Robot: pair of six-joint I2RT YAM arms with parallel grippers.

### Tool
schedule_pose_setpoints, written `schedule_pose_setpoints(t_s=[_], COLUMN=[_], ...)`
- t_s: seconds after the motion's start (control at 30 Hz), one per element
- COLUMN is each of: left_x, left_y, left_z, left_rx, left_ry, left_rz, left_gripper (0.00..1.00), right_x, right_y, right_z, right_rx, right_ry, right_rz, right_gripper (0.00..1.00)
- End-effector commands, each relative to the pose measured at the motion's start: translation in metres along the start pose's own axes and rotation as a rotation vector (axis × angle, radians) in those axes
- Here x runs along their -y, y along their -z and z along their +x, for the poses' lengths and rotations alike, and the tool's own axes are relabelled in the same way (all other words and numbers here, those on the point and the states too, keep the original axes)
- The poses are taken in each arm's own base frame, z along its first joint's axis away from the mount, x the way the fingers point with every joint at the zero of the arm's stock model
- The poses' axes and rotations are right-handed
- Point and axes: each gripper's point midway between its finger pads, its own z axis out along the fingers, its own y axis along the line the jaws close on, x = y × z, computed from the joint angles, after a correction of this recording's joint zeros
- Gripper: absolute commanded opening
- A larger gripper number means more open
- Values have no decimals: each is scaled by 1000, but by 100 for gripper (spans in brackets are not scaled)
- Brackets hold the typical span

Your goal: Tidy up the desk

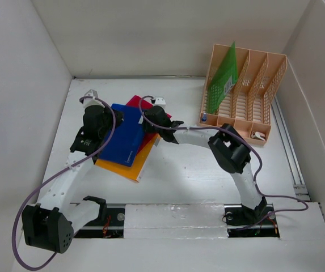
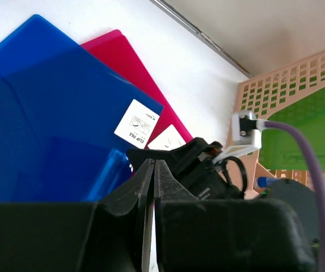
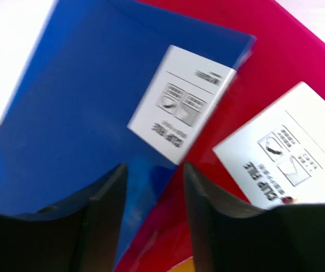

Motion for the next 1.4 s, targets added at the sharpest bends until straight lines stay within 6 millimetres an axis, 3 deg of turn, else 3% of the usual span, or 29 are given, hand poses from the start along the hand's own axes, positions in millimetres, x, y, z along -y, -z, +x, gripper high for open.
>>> schedule_pose_setpoints(t_s=[0.0,0.3,0.37,0.47,0.57,0.63,0.67,0.7,0.77,0.8,0.9,1.03,1.13,1.23,1.27,1.3,1.33,1.37], left_x=[15,35,37,41,44,44,45,47,49,50,50,54,53,58,58,57,56,54], left_y=[3,15,17,20,23,23,24,25,28,29,29,31,28,29,29,29,28,27], left_z=[-11,-13,-17,-16,-16,-18,-17,-17,-18,-20,-20,-17,-14,-11,-12,-14,-15,-15], left_rx=[19,18,32,16,24,31,22,19,23,33,32,22,8,-10,-4,1,5,6], left_ry=[-10,-10,-9,-14,-15,-17,-18,-19,-19,-18,-19,-15,-16,-10,-11,-13,-15,-17], left_rz=[61,165,172,192,213,211,215,223,239,244,241,267,265,294,292,285,274,264], left_gripper=[0,3,4,5,6,7,7,8,8,9,9,10,10,10,10,10,10,10], right_x=[-2,5,4,5,7,5,13,2,-2,-6,-5,14,26,18,6,7,5,-7], right_y=[-2,-11,-13,-9,-3,3,7,18,32,47,80,106,113,103,92,86,79,70], right_z=[-4,21,19,15,16,10,17,-2,-15,-30,-49,-43,-26,-14,-21,-15,-15,-15], right_rx=[38,8,15,27,34,50,40,88,121,155,210,232,202,154,148,105,91,76], right_ry=[-25,-20,-24,-45,-70,-93,-92,-119,-142,-158,-174,-207,-217,-172,-161,-128,-92,-71], right_rz=[67,121,126,135,128,120,132,94,64,41,36,43,51,11,2,25,38,42], right_gripper=[47,49,42,17,0,0,0,0,0,0,0,0,0,0,5,12,25,31])
